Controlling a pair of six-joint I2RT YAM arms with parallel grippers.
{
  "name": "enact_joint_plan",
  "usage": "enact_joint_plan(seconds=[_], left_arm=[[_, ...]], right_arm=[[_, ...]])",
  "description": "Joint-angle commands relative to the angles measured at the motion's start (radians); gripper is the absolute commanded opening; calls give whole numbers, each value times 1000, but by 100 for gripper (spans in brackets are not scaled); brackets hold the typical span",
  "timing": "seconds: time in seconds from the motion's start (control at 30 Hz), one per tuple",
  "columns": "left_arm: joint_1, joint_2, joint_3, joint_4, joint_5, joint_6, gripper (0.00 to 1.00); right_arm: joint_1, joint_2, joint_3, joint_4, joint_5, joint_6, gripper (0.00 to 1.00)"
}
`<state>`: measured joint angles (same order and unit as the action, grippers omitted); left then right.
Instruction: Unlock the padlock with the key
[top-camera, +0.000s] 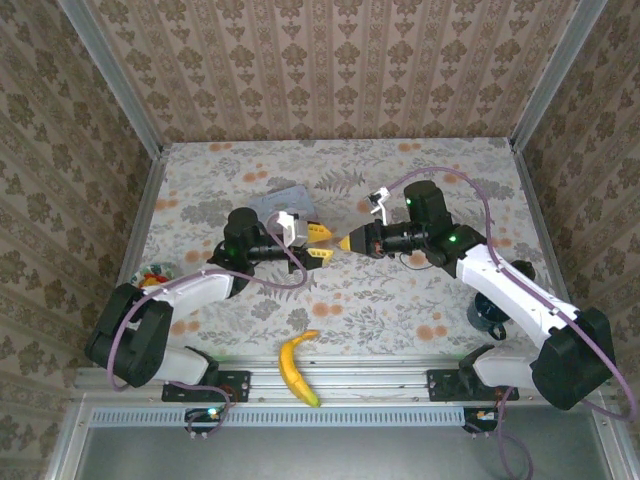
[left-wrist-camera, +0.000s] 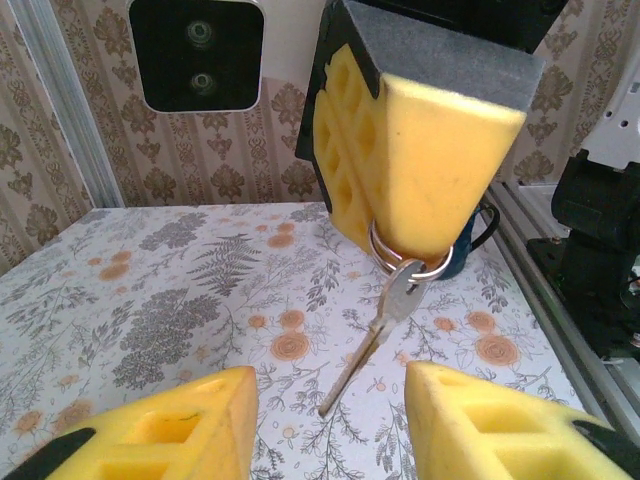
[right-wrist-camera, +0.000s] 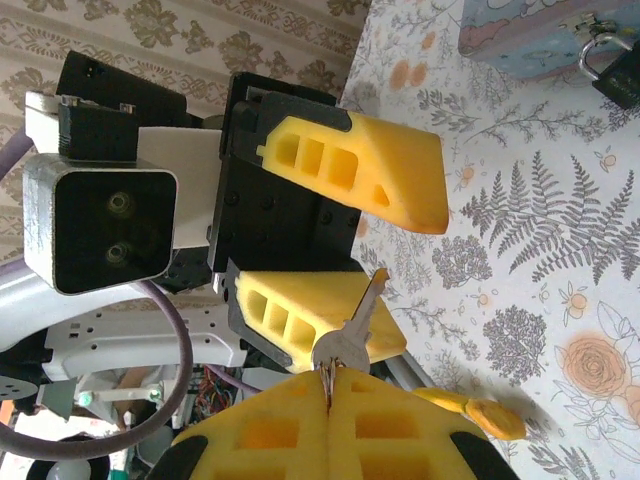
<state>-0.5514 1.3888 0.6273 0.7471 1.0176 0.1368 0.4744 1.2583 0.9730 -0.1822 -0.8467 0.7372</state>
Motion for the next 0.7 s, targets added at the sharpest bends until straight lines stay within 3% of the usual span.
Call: enact_joint_plan(seconds=[0.0, 0.23, 0.53, 0.67], left_arm=[[-10, 8, 26, 6, 30, 30, 43], [-13, 16, 31, 0, 30, 37, 31], [-16, -10, 23, -44, 12, 63, 0], [-16, -46, 13, -83, -10, 96, 0]], right_arm=[[11, 4, 27, 4, -28, 4, 0], [19, 12, 26, 4, -23, 4, 0], [20, 15, 31, -9, -6, -12, 0], [20, 13, 30, -8, 7, -18, 0]])
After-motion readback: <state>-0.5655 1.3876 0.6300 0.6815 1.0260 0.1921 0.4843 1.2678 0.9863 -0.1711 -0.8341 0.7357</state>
